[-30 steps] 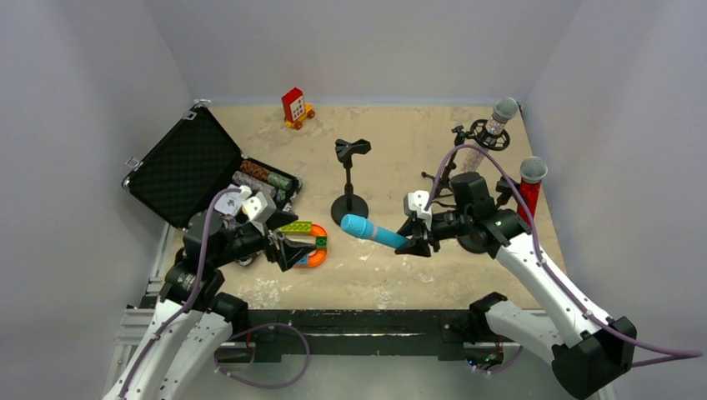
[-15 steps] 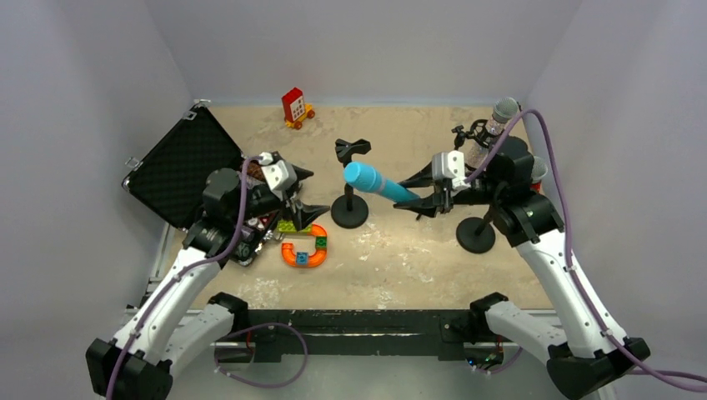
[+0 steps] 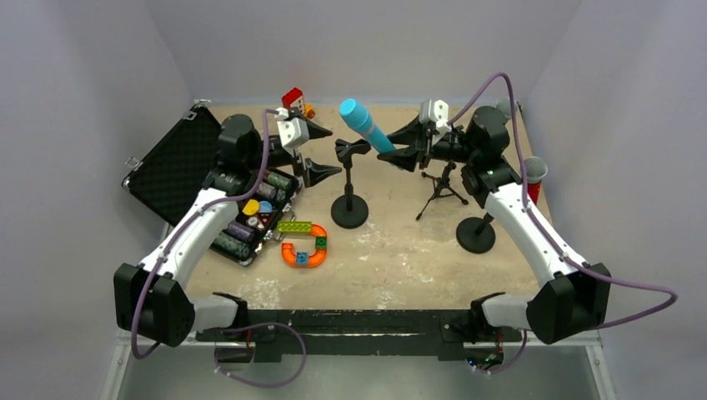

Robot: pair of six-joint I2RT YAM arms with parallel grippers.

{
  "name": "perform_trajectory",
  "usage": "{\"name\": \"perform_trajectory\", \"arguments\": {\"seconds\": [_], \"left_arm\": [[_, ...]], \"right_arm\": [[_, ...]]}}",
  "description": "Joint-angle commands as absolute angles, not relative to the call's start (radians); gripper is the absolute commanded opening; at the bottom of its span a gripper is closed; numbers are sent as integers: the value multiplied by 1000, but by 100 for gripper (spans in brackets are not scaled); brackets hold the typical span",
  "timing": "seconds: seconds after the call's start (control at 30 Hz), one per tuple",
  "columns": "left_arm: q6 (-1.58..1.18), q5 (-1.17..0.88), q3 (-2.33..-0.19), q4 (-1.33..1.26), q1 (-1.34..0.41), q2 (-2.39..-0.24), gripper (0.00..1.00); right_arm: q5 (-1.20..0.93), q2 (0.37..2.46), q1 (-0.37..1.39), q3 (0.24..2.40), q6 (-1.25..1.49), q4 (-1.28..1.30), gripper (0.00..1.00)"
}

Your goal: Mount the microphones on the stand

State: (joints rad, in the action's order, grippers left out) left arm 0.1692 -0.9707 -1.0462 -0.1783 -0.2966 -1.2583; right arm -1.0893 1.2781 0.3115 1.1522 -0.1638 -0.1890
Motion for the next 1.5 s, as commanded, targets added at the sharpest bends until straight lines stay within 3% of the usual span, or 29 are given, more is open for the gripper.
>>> {"name": "perform_trajectory", "arguments": {"seconds": [0.0,0.3,0.47,0.53,0.63,0.7,0.8,1.07,1.33,1.47], "left_arm": [[240,-1073,-1143,-186,-290,-1314,94],[242,-1122,-1242,-109,-290,-1435,82],[214,-1156,-1270,-96,-291,-1477,66],[202,-1163,-1275,-94,-291,-1486,54],[186,-1165,-1282,-84,-291,-1498,20],[183,-1161,-1275,-87,-291,-1498,9],[168,-1160,-1262,-105,-291,-1495,2],[63,-1179,-1234,-203,-291,-1494,1],[-80,-1172,-1163,-366,-291,-1478,1],[-67,-1152,-1154,-345,-291,-1462,5]], "right_arm": [[-1060,1313,292,1184,-73,-365,0],[-1075,1394,270,1141,-15,-487,0],[-1085,1464,270,1142,9,-511,0],[-1093,1483,270,1129,40,-543,0],[-1112,1488,271,1086,39,-606,0],[-1127,1496,272,1068,43,-631,0],[-1149,1515,271,1061,51,-640,0],[-1184,1586,335,1052,57,-720,0],[-1179,1643,397,1035,267,-1014,0],[-1154,1607,389,1023,192,-925,0]]}}
